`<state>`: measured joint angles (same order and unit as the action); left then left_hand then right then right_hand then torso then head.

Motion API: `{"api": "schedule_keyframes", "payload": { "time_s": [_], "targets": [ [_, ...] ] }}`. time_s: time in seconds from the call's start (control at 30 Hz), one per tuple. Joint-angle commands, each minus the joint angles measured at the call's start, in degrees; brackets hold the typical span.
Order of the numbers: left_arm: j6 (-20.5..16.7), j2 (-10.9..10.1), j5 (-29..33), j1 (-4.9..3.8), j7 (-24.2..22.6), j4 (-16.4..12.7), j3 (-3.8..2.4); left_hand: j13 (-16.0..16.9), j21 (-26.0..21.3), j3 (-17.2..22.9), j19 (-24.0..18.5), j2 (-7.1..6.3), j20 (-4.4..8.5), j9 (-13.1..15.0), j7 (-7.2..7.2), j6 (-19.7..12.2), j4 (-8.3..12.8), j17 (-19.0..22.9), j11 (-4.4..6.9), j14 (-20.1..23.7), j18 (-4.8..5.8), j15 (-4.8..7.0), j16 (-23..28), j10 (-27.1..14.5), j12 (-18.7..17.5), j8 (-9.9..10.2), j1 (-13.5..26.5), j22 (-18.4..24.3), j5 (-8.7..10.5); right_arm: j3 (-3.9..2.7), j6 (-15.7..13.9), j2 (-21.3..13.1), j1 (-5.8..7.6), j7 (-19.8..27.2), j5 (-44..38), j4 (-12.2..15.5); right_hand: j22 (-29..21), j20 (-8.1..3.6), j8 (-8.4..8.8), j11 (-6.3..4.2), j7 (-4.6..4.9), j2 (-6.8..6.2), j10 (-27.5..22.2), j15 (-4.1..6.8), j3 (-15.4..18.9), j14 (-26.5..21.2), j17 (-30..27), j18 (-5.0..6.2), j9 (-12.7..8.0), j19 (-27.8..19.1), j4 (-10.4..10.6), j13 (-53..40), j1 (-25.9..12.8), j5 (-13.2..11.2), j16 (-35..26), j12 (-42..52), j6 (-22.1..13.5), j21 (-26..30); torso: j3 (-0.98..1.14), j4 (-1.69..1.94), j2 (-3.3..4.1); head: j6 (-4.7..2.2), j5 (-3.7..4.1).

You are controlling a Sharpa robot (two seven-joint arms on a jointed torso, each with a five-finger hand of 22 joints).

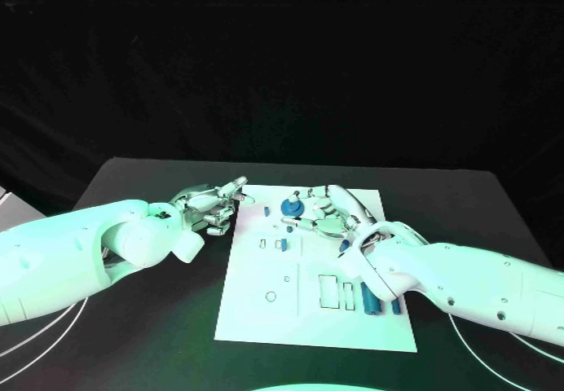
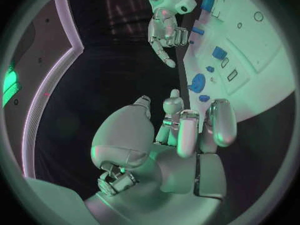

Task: Assemble the parts on the task board

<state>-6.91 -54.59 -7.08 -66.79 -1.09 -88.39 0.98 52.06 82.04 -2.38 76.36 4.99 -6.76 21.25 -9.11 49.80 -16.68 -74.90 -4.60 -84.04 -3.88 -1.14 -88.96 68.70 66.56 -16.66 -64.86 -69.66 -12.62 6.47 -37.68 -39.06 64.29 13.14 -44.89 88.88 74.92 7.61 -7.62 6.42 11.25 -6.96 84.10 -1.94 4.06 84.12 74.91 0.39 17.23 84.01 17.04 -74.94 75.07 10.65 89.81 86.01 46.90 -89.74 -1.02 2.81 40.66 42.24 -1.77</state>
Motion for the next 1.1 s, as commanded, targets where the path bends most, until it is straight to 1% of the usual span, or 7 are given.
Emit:
{"api": "schedule_keyframes", "payload": {
  "time_s": [0.03,0.33,0.43,0.6,0.83,0.97,1.1],
  "targets": [
    [1.3,0.4,-2.6,-0.16,1.2,0.4,-0.06,-0.1,-0.3,-0.5,-0.3,-0.65,0.08,0.2,0.06,0.5,0.0,-11.5,0.14,-4.6,-0.62,0.35,0.4,-0.2,-0.1,-0.4,-0.2,0.0,0.25,-0.11,3.5,-0.7,0.94,3.2,10.5,1.2,15.1,0.25,-0.35,0.11,0.01,0.19,0.7,-0.16,0.0,5.9,15.1,-0.39,0.1,6.0,-0.1,-10.9,-1.1,0.1,0.2,0.1,0.6,-0.3,0.02,-0.16,-0.63,0.03,-0.06],
    [1.7,0.8,-7.2,-0.61,3.7,0.9,-0.06,-0.4,-0.3,-1.2,-0.4,-1.50,0.15,0.8,0.31,0.9,0.3,-11.4,0.33,-4.5,-0.66,0.49,0.5,-0.4,-0.3,-1.9,-1.2,0.2,0.13,-0.27,6.9,-3.4,4.12,3.5,18.2,3.5,15.1,0.02,-0.95,-0.17,-0.31,2.67,0.5,0.09,-0.6,5.7,14.6,-0.39,0.2,6.0,-0.3,-10.7,-3.6,0.7,0.0,0.0,1.5,-0.3,0.17,-0.16,-1.38,0.16,0.01],
    [1.9,0.9,-12.0,-1.15,6.0,0.6,-0.06,-1.0,-0.7,0.1,-0.7,-3.03,0.43,1.8,0.69,0.5,1.0,-10.9,0.69,-4.3,-0.79,0.80,0.7,-0.9,-0.7,-4.1,-6.0,0.8,-0.23,-0.28,9.1,-4.7,5.68,3.5,20.9,3.6,15.0,-0.16,-1.56,-0.43,-0.59,3.58,-0.1,0.32,-1.0,5.5,13.5,-0.36,0.4,6.0,-0.5,-10.1,-3.1,1.1,-0.4,-0.5,2.2,-0.1,0.22,-0.28,-1.63,0.05,-0.09],
    [5.2,1.1,-20.2,-2.57,11.7,-0.2,-0.06,-0.7,-0.6,1.1,-0.3,-4.07,0.84,3.4,1.29,0.9,0.0,-11.4,1.24,-4.6,-0.69,1.30,0.5,-0.2,-0.4,-6.8,-7.0,0.4,-0.14,-0.11,11.4,-7.3,8.17,2.9,23.1,3.9,13.0,-0.98,-3.13,-1.27,-1.37,4.89,-2.3,1.17,-3.7,4.7,10.8,0.79,0.9,4.1,-1.8,-8.1,2.0,6.9,-1.7,-2.3,3.1,5.0,0.37,-0.29,-2.17,0.38,-0.35],
    [7.6,3.3,-31.4,-5.20,23.5,-1.0,-0.01,0.6,-0.6,-1.3,0.0,-3.33,1.58,6.8,2.47,1.4,-0.1,-11.4,2.22,-4.6,-0.65,2.16,0.5,1.3,0.6,-11.2,-2.0,0.2,0.09,0.81,12.1,-11.5,10.12,1.8,23.6,5.0,8.1,-1.54,-4.27,-1.61,-1.62,3.48,-8.6,1.67,-5.7,2.5,3.5,3.07,1.1,0.3,-0.9,-1.8,4.1,7.6,-5.9,-8.0,2.3,16.6,0.69,-0.12,-2.73,0.80,-0.62],
    [7.6,4.7,-36.2,-5.83,29.3,-1.3,0.05,0.4,-1.3,-2.6,-0.8,-1.82,2.03,9.8,3.06,1.0,-0.2,-10.4,2.74,-4.3,-0.90,2.66,1.1,1.3,0.3,-14.0,-0.3,1.6,0.13,1.25,11.9,-13.0,10.38,1.1,22.8,5.6,6.7,-1.66,-4.44,-1.64,-1.57,2.74,-9.9,1.76,-6.6,2.1,2.2,3.48,1.0,-0.3,-1.0,-0.1,5.1,9.8,-7.0,-9.4,1.5,19.3,0.89,-0.25,-2.80,0.89,-0.65],
    [8.4,6.9,-39.9,-6.27,32.7,-0.7,0.31,0.4,-1.5,-3.1,-0.9,-1.67,2.16,11.0,3.26,0.6,-0.1,-10.2,2.93,-4.2,-0.95,2.81,1.2,1.4,0.3,-15.1,-0.3,1.9,0.11,1.67,11.4,-14.4,10.51,0.4,21.9,6.2,5.5,-1.62,-4.47,-1.52,-1.41,1.96,-11.5,1.66,-7.6,1.7,1.0,3.85,0.9,-0.9,-0.8,1.5,5.7,11.5,-7.9,-10.8,0.8,21.7,1.02,-0.02,-3.03,1.33,-0.39]
  ]
}}
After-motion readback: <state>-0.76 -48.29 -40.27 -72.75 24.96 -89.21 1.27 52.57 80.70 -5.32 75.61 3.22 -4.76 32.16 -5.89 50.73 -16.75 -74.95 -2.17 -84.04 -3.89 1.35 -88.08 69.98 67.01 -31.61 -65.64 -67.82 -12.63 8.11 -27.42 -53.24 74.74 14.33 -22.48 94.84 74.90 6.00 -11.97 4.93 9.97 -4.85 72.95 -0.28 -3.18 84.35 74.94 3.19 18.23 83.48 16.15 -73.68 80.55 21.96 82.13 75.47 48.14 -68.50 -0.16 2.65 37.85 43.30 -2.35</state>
